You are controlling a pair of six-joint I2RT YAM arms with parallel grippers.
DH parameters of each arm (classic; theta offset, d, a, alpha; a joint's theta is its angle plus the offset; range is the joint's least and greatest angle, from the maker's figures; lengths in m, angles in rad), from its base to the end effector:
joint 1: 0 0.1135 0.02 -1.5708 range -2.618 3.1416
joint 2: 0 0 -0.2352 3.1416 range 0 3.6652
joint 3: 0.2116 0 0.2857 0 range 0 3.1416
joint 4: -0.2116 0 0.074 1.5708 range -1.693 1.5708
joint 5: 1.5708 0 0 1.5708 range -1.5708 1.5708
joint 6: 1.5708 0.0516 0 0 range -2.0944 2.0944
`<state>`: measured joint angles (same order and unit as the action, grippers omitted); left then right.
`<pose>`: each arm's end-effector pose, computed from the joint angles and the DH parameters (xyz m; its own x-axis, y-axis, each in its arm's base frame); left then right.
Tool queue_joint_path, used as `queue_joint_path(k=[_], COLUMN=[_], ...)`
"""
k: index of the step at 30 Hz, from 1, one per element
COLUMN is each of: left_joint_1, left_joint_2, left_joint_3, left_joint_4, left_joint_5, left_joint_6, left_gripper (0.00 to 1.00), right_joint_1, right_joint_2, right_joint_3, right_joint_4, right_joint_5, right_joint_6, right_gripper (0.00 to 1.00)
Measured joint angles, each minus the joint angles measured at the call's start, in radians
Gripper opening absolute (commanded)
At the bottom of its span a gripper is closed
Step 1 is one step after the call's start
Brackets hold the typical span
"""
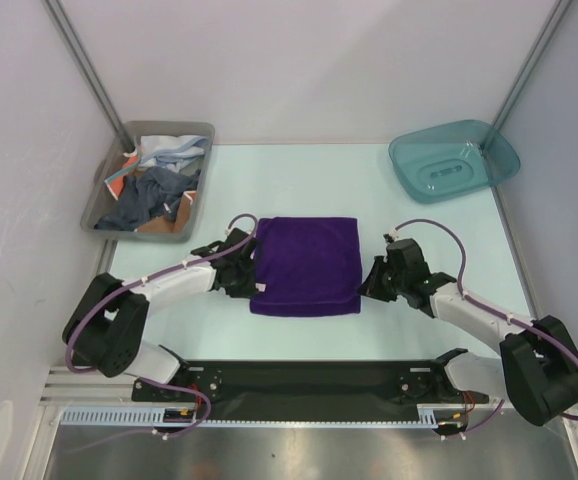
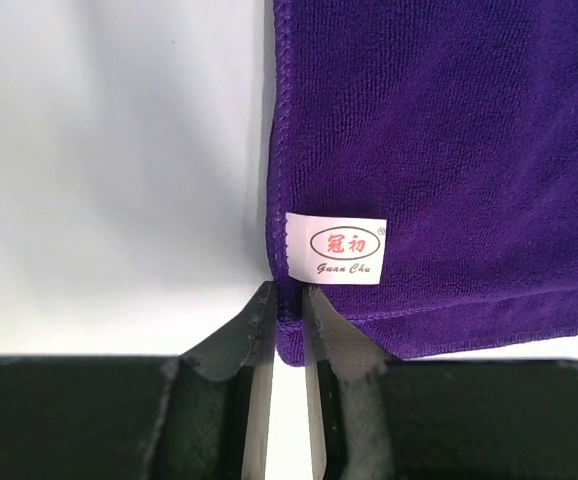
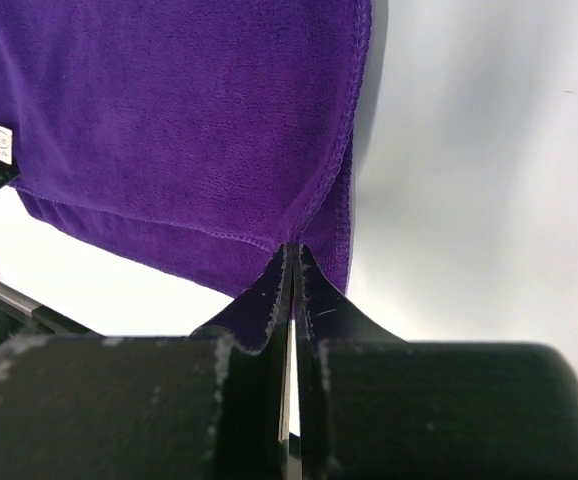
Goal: Fold and stack the towels
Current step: Fold the towel
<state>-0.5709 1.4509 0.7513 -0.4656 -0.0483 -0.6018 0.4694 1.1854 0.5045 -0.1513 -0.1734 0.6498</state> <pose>0.2485 -0.1566 0.0977 -0.9338 -0.0723 -0.3504 -0.0060 0.9824 -0.1868 0.2372 0.1303 0.1099 -0.8573 0.2334 -0.4589 -0.0383 0.8600 0.5089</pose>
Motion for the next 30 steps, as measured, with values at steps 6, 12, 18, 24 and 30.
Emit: queue_joint_path(k=[6, 12, 18, 24, 30], left_joint_1=[0.000, -0.001, -0.003, -0.003, -0.003], left_joint_2=[-0.006, -0.006, -0.006, -0.006, -0.012], left_joint_3=[0.006, 0.006, 0.007, 0.010, 0.061], left_joint_4=[-0.012, -0.016, -0.016, -0.018, -0.066], left_joint_5=[-0.001, -0.001, -0.001, -0.002, -0.020], left_joint_6=[0.000, 0.000, 0.000, -0.001, -0.001], left_gripper=[0.26, 0.20, 0.15, 0.00, 0.00], right_joint_1=[0.000, 0.000, 0.000, 0.000, 0.000], right_joint_2=[0.004, 0.005, 0.005, 0.005, 0.005], right_joint_3=[-0.006, -0.008, -0.014, -0.016, 0.000], right_joint_4=[0.006, 0.008, 0.013, 0.013, -0.019], right_joint_5=[0.000, 0.000, -0.001, -0.001, 0.000], right_joint_6=[0.000, 0.000, 0.000, 0.000, -0.021], right_gripper=[0.00, 0.00, 0.00, 0.00, 0.00])
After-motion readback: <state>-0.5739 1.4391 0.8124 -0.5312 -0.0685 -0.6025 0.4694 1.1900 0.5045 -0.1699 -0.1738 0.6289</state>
